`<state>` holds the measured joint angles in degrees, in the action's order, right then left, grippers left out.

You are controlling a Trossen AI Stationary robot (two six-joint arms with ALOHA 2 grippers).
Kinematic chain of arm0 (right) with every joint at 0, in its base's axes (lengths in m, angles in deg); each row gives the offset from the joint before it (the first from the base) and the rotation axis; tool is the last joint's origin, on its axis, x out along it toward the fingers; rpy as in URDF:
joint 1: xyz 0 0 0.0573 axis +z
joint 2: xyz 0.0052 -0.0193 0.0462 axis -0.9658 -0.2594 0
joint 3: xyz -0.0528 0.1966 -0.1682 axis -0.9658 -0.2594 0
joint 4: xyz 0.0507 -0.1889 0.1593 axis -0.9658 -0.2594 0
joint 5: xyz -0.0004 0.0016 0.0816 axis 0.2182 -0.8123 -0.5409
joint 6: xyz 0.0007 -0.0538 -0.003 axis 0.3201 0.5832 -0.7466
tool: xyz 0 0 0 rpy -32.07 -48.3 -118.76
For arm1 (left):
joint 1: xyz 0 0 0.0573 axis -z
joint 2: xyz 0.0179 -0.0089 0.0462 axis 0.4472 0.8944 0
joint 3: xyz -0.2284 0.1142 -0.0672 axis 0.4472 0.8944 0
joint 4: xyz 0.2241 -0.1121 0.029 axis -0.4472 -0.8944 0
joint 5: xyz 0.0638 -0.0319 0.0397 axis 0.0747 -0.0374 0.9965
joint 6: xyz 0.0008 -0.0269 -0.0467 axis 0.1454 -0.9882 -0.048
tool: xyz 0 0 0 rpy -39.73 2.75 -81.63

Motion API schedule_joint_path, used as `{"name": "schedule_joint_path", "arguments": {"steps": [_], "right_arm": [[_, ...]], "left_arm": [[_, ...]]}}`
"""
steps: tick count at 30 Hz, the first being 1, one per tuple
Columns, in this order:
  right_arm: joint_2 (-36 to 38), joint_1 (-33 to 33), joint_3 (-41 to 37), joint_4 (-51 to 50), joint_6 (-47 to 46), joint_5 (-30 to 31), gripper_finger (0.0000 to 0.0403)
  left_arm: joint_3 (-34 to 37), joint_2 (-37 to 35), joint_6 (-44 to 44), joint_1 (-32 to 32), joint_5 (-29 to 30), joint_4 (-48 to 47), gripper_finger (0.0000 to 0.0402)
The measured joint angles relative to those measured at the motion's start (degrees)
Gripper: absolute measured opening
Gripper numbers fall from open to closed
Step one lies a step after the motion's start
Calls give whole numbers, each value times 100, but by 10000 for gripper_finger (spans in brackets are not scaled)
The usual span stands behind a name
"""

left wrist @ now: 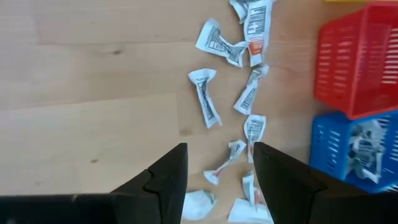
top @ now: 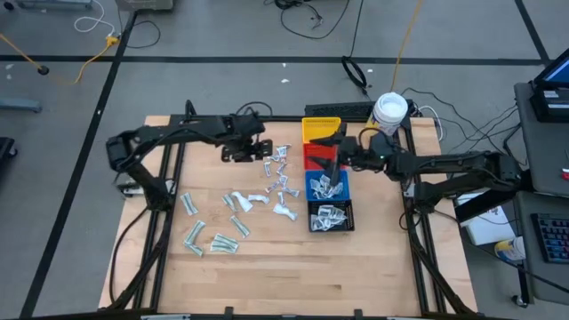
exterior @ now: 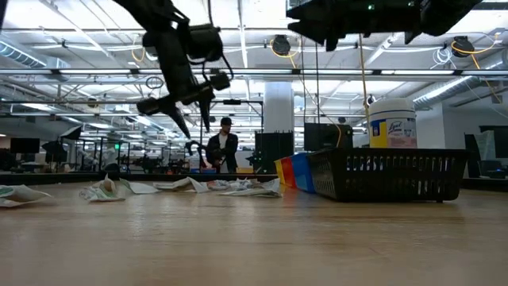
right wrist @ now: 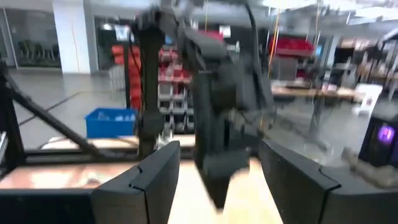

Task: Pick & Place First Aid Supplies
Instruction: Put the orange ointment pack into the yellow bin

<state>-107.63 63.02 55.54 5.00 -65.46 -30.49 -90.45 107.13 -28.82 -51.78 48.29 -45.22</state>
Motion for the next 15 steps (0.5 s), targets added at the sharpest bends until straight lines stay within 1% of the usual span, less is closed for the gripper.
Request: {"name": "schedule_joint_path", "arguments": {"steps": [4,6,11,15], "right_arm": [[387,0,0,-44,98,7,213],[624,0,0,-64,100,25,211],[1076,0,0,-374,166,27,210],[1311,0,0,-570,205,29,210]], "left_arm": [[-177,509,433,17,-227,173,188],[-178,725,443,36,-317,313,188],[-181,1232,-207,54,-408,311,188],[-181,1543,-359,64,-355,400,188]]}}
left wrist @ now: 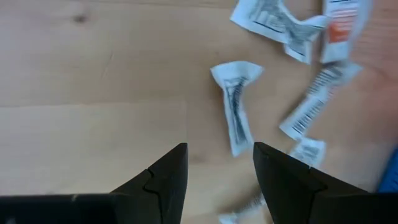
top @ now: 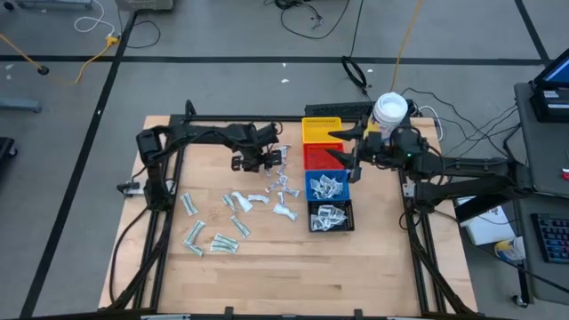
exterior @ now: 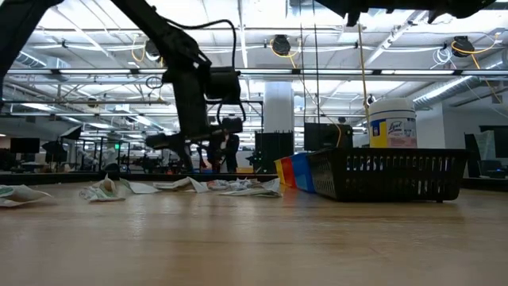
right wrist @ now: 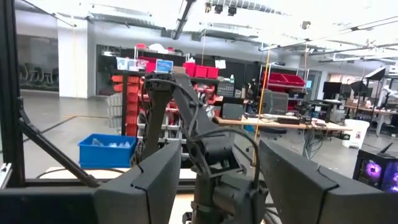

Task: Pick & Place First Aid Supplies
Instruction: Put the orange ointment pack into the yellow bin

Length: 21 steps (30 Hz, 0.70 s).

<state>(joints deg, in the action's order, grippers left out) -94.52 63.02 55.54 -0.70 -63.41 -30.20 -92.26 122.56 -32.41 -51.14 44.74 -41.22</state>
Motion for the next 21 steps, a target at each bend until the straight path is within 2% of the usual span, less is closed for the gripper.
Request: {"name": "schedule_joint_path", "arguments": {"steps": [8,12,15,21], "right_arm": [[47,0,0,-395,118,-2,210],[47,0,0,-472,135,-2,210],[47,0,0,-447,292,-2,210],[47,0,0,-445,439,-2,210]], "left_arm": [[0,183,-246,124,297,579,188],[0,184,-163,126,470,410,183],[0,199,-134,132,443,167,159],[0,296,-47,195,361,349,96]]}}
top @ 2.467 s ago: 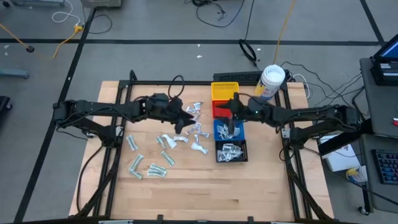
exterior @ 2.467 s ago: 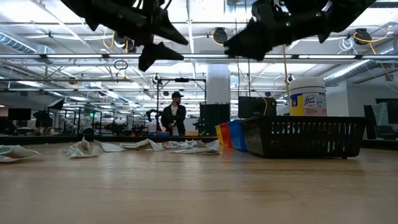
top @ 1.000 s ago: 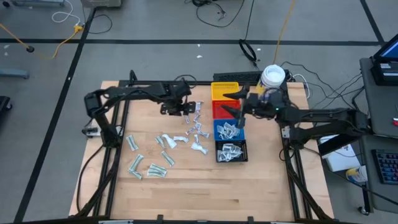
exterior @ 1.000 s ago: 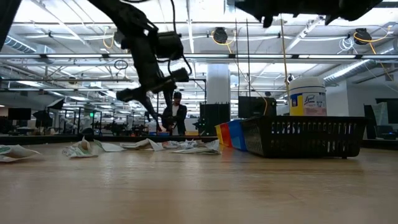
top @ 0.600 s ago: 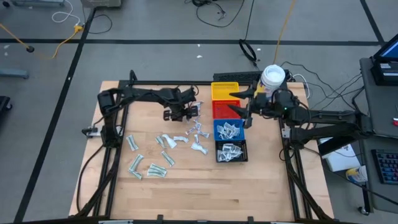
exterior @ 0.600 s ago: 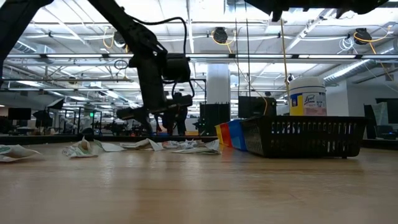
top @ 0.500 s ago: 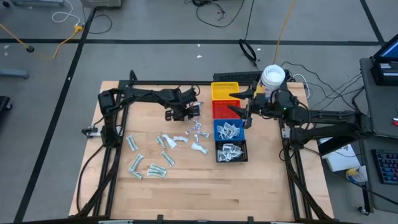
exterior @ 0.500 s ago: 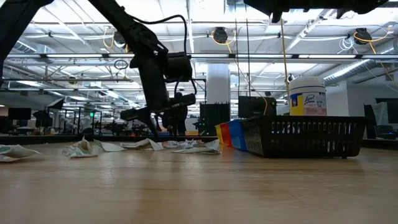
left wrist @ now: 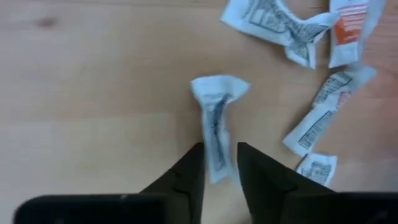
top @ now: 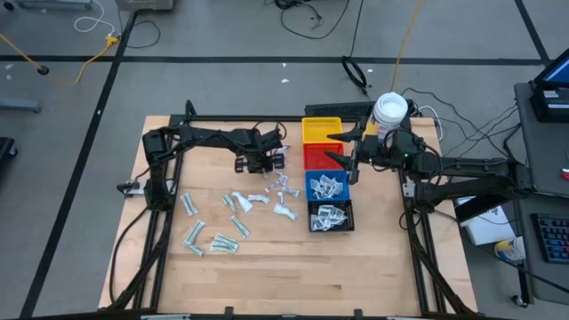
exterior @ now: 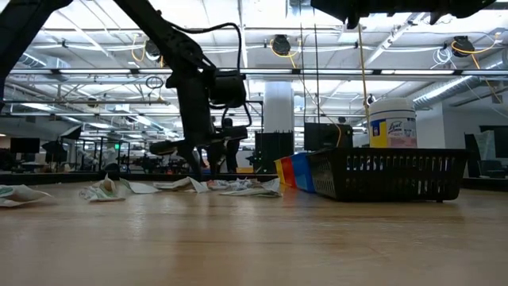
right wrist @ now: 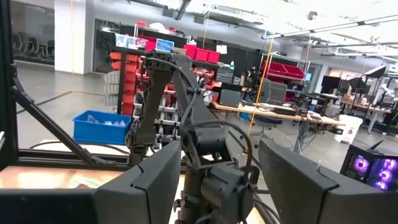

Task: Pick & Place First Aid Supplies
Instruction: Put the orange ointment pack into the yellow bin

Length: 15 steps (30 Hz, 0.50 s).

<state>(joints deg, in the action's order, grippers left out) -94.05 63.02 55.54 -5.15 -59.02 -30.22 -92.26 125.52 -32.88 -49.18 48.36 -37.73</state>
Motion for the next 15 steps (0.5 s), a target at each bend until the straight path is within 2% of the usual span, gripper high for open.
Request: {"name": "schedule_joint_path", "arguments": {"steps": [9,15], "right_arm": [[-2,2,0,4,143,-19,210],[-2,2,0,-7,56,-4,210]], "left_arm": [[-26,285,501,71,-278,-70,11],[19,-15,934,30,-394,-49,3]]}}
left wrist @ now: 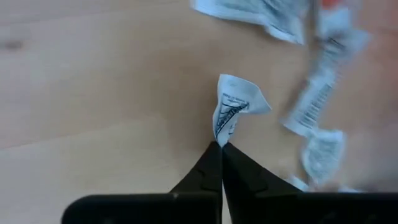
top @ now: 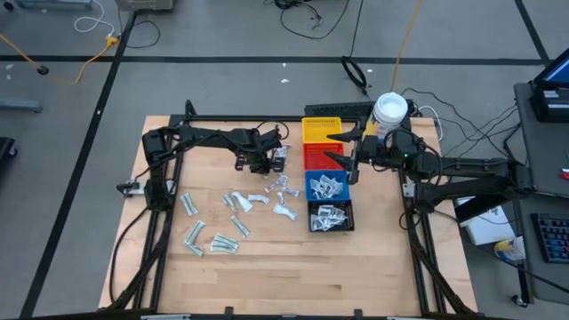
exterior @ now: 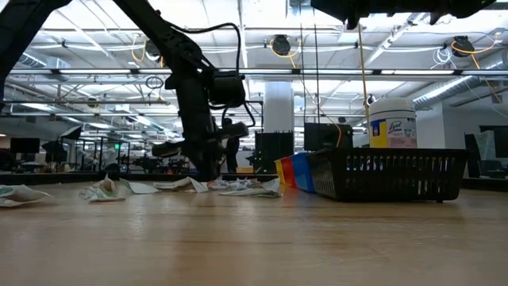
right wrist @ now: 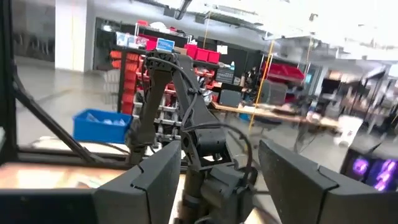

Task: Pick & Place First Aid Supplies
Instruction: Put the orange ointment pack into the yellow bin

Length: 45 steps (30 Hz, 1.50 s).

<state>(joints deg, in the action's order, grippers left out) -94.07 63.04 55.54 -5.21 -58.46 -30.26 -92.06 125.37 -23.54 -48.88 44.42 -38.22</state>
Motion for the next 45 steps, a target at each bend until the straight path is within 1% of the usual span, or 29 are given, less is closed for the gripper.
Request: {"name": "schedule_joint_path", "arguments": {"steps": [3,7,9,11,15,17,19,20,22,24,26,28,30,33,35,39,42,45], "right_arm": [[-1,-105,0,-193,-869,-19,210],[-31,-291,-11,-734,-1679,-6,210],[-26,-355,-11,-784,-1915,-26,210],[-21,-392,-9,-787,-2132,-55,210],[-24,-423,-9,-765,-2459,-318,210],[-24,-419,-9,-765,-2596,-336,210],[-30,-421,-9,-753,-2724,-341,210],[-39,-421,-9,-693,-2791,-339,210],[-73,-418,-4,-540,-2909,-337,210],[-153,-408,8,-353,-3032,-330,210],[-280,-406,86,-356,-3098,-328,210],[-462,-408,231,-370,-3096,-324,210],[-671,-406,418,-367,-3045,-323,210],[-968,-406,699,-379,-2905,-322,210],[-1186,-404,903,-354,-2836,-322,210],[-1452,-394,1137,-356,-2781,-322,210],[-1581,-371,1200,-377,-2773,-322,210],[-1638,-335,1202,-382,-2760,-320,210]], "left_arm": [[14,-452,576,-13,-25,52,2],[-13,-1045,1846,12,1,440,1],[5,-1350,2453,102,7,632,1],[-9,-1665,2950,191,-19,1025,1],[-8,-2097,4016,306,-4,1621,1],[-8,-2276,4574,393,-14,2014,0],[96,-2487,5047,452,-190,2417,0],[218,-2554,5190,457,-374,2772,0],[570,-2669,5293,430,-699,3610,0],[1037,-2823,5276,374,-906,4345,0],[1483,-2925,5104,319,-1138,5383,0],[1949,-3028,4831,247,-1434,6137,0],[2380,-3098,4626,211,-1540,6825,0],[2836,-3219,4507,207,-1665,7789,0],[3014,-3298,4461,214,-1706,8014,0],[3054,-3313,4445,220,-1885,7933,0],[3052,-3313,4429,221,-1943,7923,0],[3051,-3313,4429,234,-1878,7901,0]]}}
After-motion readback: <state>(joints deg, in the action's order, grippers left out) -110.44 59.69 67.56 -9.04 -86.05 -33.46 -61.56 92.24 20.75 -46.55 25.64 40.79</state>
